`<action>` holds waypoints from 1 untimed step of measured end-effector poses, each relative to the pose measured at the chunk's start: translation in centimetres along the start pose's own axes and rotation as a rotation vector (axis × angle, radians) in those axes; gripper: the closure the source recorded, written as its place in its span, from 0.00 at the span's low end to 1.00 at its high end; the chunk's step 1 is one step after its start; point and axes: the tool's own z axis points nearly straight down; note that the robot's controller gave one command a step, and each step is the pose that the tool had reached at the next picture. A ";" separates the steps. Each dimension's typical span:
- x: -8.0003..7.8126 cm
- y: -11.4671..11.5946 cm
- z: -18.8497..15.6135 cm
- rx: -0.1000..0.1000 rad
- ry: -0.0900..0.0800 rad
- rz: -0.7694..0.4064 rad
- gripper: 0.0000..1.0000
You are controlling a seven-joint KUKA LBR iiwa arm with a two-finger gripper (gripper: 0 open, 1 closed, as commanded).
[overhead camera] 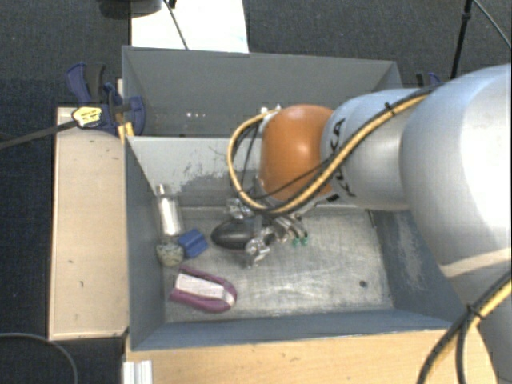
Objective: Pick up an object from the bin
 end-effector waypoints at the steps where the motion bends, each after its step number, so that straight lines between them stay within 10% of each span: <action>1: -0.8 -0.3 -13.6 0.002 -0.009 0.003 1.00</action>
Offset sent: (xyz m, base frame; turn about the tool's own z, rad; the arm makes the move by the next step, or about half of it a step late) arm 0.0059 -0.0008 0.1303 -0.0004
